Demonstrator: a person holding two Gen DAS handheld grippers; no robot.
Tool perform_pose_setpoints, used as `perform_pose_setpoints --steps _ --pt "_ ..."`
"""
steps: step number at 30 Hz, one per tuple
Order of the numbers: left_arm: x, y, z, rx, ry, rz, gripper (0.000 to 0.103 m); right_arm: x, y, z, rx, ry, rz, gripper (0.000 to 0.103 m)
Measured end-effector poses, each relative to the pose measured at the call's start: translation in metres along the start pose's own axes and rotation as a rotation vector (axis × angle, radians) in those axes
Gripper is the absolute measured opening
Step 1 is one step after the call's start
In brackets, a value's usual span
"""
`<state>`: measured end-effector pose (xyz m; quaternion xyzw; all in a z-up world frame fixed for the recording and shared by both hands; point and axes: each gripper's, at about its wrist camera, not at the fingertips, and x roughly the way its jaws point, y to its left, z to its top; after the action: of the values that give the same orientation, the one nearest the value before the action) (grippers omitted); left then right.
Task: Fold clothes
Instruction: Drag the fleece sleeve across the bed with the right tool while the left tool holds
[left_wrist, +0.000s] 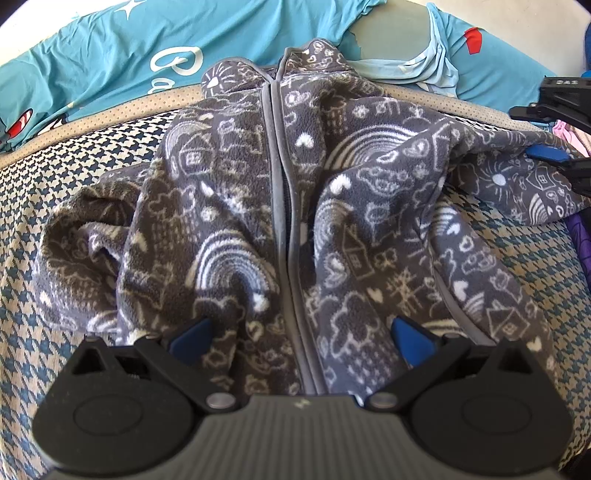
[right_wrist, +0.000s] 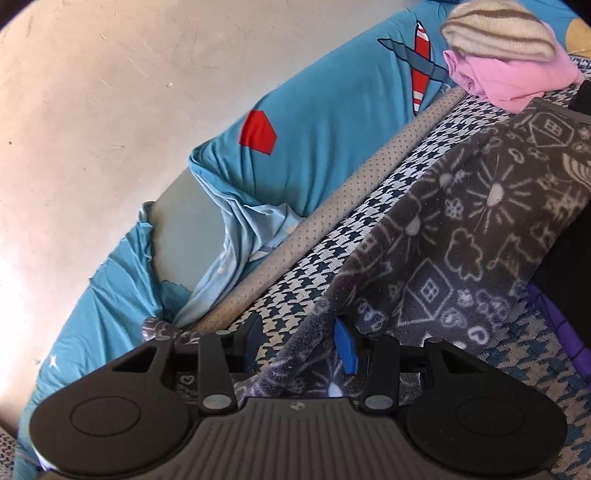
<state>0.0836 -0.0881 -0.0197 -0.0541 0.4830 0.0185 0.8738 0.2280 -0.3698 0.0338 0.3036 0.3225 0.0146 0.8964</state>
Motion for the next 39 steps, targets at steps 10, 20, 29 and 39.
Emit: perform_pose_setpoints --steps 10,20,29,39 --pt "-0.001 0.002 0.001 -0.016 0.001 -0.011 0.103 0.006 0.003 -0.012 -0.001 -0.001 -0.070 0.009" --pt "-0.006 0.008 0.003 -0.075 -0.014 -0.031 0.103 -0.027 0.019 -0.040 -0.215 0.062 -0.079 0.009" --pt "-0.008 0.011 0.007 -0.110 -0.040 0.004 0.103 -0.022 0.019 -0.095 -0.381 0.291 -0.046 0.010" --pt "-0.005 0.013 0.006 -0.117 -0.035 0.010 0.103 -0.063 0.041 -0.089 -0.613 0.207 0.073 0.012"
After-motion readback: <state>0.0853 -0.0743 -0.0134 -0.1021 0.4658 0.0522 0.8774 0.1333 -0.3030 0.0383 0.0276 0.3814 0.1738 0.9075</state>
